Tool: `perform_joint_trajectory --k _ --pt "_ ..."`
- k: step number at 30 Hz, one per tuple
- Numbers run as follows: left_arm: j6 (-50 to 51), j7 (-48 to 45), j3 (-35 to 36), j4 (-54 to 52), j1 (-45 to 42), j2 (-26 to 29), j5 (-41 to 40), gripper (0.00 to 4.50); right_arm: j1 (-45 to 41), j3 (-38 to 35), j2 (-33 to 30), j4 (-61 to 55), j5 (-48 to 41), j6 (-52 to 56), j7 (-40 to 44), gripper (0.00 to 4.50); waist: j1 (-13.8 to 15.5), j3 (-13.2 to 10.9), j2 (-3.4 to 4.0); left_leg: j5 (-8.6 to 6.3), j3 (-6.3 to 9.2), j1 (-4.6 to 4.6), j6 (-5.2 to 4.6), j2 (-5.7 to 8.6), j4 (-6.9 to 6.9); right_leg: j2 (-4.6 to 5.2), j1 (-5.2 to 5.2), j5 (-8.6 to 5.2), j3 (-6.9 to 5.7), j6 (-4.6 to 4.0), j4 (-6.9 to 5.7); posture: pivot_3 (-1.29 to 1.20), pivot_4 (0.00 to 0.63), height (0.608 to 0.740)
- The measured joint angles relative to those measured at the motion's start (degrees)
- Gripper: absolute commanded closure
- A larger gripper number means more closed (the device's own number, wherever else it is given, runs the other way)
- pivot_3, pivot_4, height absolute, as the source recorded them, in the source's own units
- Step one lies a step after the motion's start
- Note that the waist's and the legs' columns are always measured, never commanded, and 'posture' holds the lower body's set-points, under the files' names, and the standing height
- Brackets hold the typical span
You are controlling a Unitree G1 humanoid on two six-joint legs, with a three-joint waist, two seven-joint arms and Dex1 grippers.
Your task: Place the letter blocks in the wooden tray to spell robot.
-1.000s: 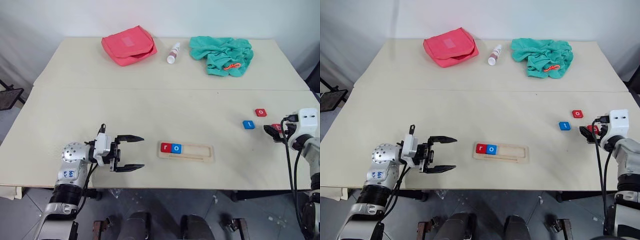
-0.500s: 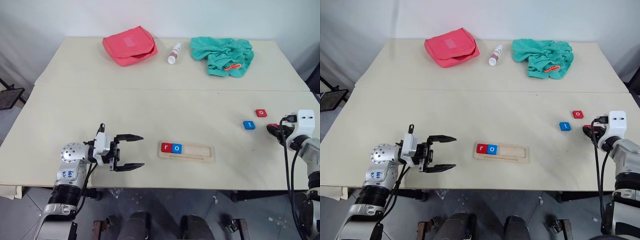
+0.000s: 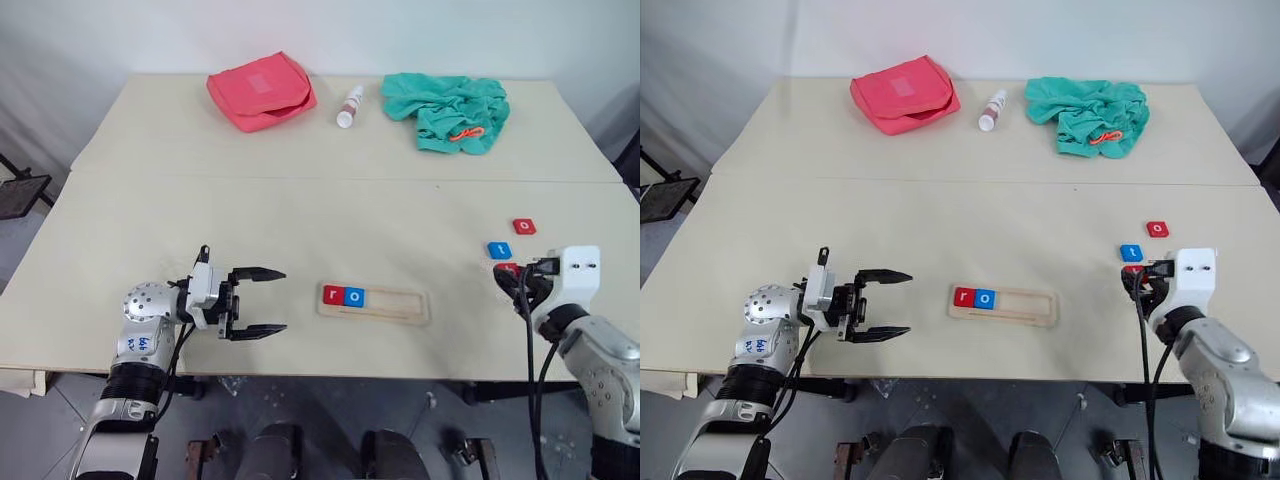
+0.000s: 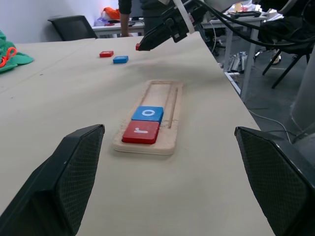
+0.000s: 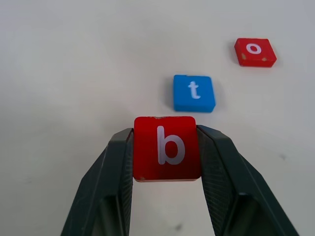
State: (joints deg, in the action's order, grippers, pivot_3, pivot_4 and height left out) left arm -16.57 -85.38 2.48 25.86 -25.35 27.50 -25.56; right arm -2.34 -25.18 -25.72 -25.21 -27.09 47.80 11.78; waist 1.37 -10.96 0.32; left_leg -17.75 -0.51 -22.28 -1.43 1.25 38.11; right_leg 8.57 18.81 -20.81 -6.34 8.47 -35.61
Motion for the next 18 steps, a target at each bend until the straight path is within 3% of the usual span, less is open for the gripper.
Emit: perform_joint_trajectory --k 12,18 --pt "-1.6 -0.6 1.0 3.5 -1.4 0.4 0.0 0.0 5.3 3.7 7.1 -7.0 0.1 1.8 -5.6 3.03 -0.3 0.0 0.02 0.0 -0.06 0.03 0.0 0.01 -0.05 -0.01 0.12 0.0 0.1 0.0 -0.14 0.0 0.15 0.74" --pt "-1.6 -0.6 1.0 3.4 -1.5 0.4 0.0 0.0 5.6 4.5 8.6 -7.4 -0.4 2.0 -5.7 1.03 -0.2 0.0 0.02 0.0 -0.06 0.02 0.0 0.03 -0.04 -0.01 0.13 0.0 0.14 0.0 -0.16 0.0 0.15 0.74"
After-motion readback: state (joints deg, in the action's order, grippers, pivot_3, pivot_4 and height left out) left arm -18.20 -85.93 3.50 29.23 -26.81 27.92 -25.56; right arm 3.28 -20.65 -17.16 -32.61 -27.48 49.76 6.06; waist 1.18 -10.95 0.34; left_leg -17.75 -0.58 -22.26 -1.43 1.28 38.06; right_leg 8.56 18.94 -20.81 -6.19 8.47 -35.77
